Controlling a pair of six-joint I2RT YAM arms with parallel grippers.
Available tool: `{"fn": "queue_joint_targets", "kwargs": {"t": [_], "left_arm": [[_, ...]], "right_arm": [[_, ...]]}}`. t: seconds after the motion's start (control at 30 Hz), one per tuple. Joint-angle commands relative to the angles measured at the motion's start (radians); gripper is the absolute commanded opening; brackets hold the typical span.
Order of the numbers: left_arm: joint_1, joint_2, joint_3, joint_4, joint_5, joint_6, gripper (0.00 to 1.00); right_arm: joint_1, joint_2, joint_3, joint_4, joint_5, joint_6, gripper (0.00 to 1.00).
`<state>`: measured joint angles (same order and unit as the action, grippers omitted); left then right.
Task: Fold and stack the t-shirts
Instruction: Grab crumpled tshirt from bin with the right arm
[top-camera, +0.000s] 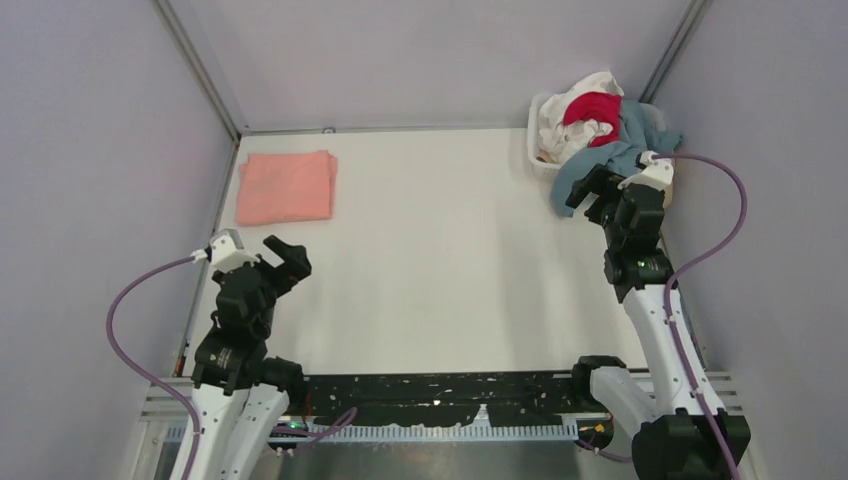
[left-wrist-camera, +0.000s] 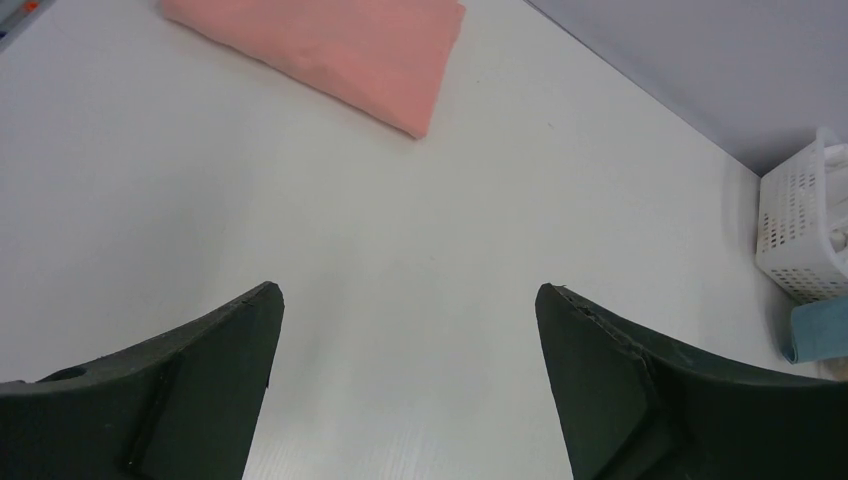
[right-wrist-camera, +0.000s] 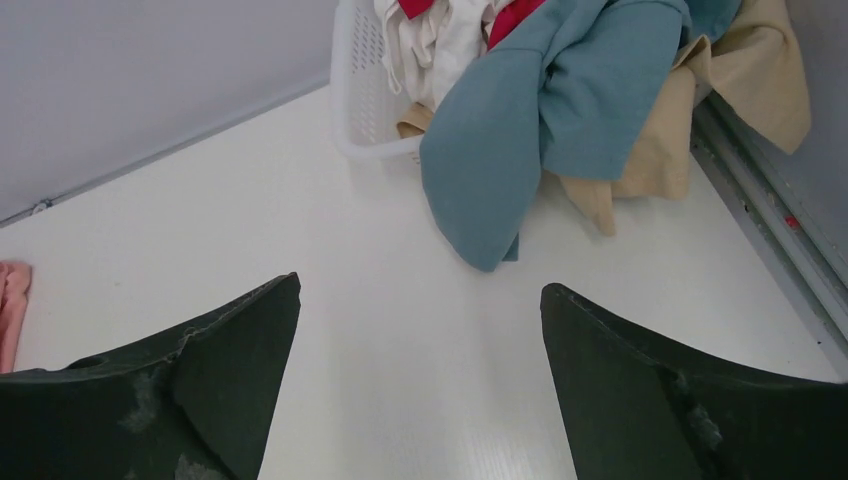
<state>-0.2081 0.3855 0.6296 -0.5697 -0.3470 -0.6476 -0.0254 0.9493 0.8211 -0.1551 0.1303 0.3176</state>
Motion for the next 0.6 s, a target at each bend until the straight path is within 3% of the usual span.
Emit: {"fn": "queue_joint_targets", "kwargs": {"t": [0.0, 0.13, 0.3, 0.57], "left_arm": [[0.003, -0.018, 0.006, -0.013, -0.025, -0.006, 0.99], [0.003, -0.01, -0.002, 0.005, -0.01, -0.007, 0.99], [0.003, 0.031, -0.004, 0.019, -0.005, -0.003, 0.99], [0.003, 0.09, -0.003, 0.033, -0.056, -0.001, 0.99]], "right_arm": [[-0.001, -0.063, -0.064, 0.13, 0.018, -0.003, 0.95], [0.001, 0.004, -0.048, 0.149, -0.051, -0.078, 0.95], [-0.002, 0.309, 0.138, 0.11, 0.032, -0.137, 0.95], [-0.032, 0.766, 0.471, 0.021, -0.066, -0.107, 0.95]]}}
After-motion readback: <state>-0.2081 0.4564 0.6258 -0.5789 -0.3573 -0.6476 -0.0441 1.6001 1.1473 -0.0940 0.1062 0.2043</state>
